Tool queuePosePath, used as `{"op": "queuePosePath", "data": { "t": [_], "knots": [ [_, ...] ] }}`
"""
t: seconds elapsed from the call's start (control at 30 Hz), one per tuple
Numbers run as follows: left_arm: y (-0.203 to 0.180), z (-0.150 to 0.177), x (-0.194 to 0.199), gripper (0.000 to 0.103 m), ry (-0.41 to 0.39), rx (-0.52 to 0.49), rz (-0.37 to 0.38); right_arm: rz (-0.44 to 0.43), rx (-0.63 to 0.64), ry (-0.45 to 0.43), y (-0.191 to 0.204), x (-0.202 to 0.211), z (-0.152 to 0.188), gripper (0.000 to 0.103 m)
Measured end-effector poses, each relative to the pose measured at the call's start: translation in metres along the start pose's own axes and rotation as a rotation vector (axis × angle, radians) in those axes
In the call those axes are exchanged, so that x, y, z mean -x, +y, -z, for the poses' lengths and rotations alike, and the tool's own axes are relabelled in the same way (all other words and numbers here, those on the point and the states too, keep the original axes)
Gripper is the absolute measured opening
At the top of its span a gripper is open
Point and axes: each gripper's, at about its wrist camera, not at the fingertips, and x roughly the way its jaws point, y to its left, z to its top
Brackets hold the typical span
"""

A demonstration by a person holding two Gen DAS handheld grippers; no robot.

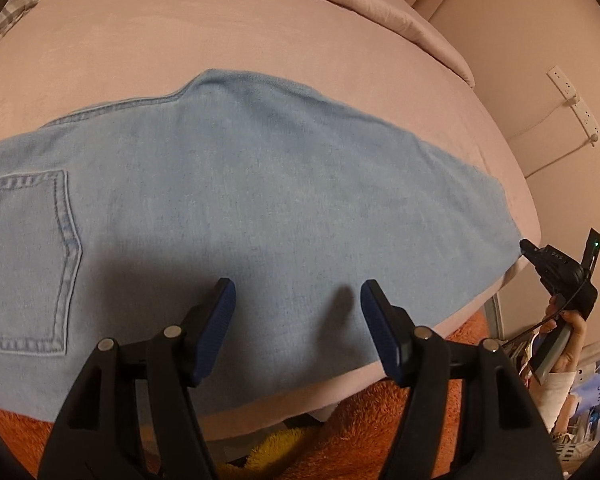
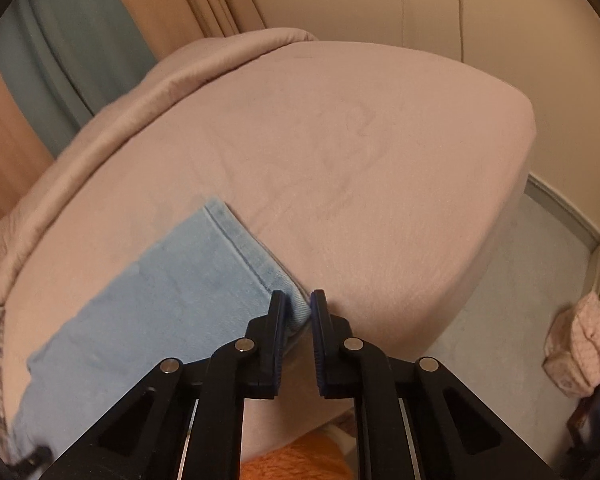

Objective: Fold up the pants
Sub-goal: 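Grasp the leg hem with the right tool and lift it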

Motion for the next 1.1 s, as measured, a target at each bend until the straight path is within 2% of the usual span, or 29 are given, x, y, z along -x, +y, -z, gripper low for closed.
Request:
{"op": "queuePosePath", "data": {
  "t": [0.13, 0.2, 0.27, 0.33, 0.5, 0.63, 0.8, 0.83, 0.87, 0.93, 1.03, 1.1],
  "knots": [
    [0.002, 0.001, 0.0, 0.065, 0.0, 0.009, -0.01, 0.019, -0.008, 0.027, -0.005, -0.013, 0.008, 0.012],
    [0.004, 0.007, 0.008, 0.066, -0.007, 0.012, -0.029, 0.024, -0.017, 0.018, -0.005, -0.01, 0.01, 0.018],
    [0.007, 0.01, 0.015, 0.073, -0.022, 0.022, -0.041, 0.025, -0.049, 0.019, -0.009, 0.0, 0.014, 0.046],
    [0.01, 0.011, 0.021, 0.078, -0.036, 0.029, -0.046, -0.003, -0.087, 0.002, -0.013, 0.009, 0.019, 0.052],
    [0.013, 0.011, 0.035, 0.081, -0.071, 0.033, -0.074, -0.161, -0.129, 0.028, -0.013, 0.003, 0.026, 0.052],
    [0.016, 0.015, 0.05, 0.081, -0.094, 0.033, -0.068, -0.182, -0.19, 0.066, -0.011, -0.022, 0.026, 0.052],
    [0.02, 0.018, 0.064, 0.082, -0.122, 0.023, -0.074, -0.205, -0.21, 0.024, 0.0, -0.03, 0.017, 0.051],
    [0.02, 0.019, 0.065, 0.082, -0.125, 0.024, -0.073, -0.215, -0.211, 0.019, 0.003, -0.033, 0.014, 0.043],
    [0.022, 0.02, 0.066, 0.082, -0.127, 0.027, -0.071, -0.22, -0.21, 0.017, 0.004, -0.034, 0.013, 0.031],
    [0.025, 0.022, 0.07, 0.083, -0.129, 0.029, -0.064, -0.256, -0.229, 0.033, 0.007, -0.039, 0.011, 0.018],
    [0.023, 0.024, 0.072, 0.083, -0.136, 0.029, -0.075, -0.241, -0.223, 0.028, 0.017, -0.029, 0.008, 0.016],
    [0.026, 0.024, 0.074, 0.083, -0.143, 0.035, -0.082, -0.248, -0.18, -0.032, 0.03, -0.008, 0.005, 0.015]
  ]
}}
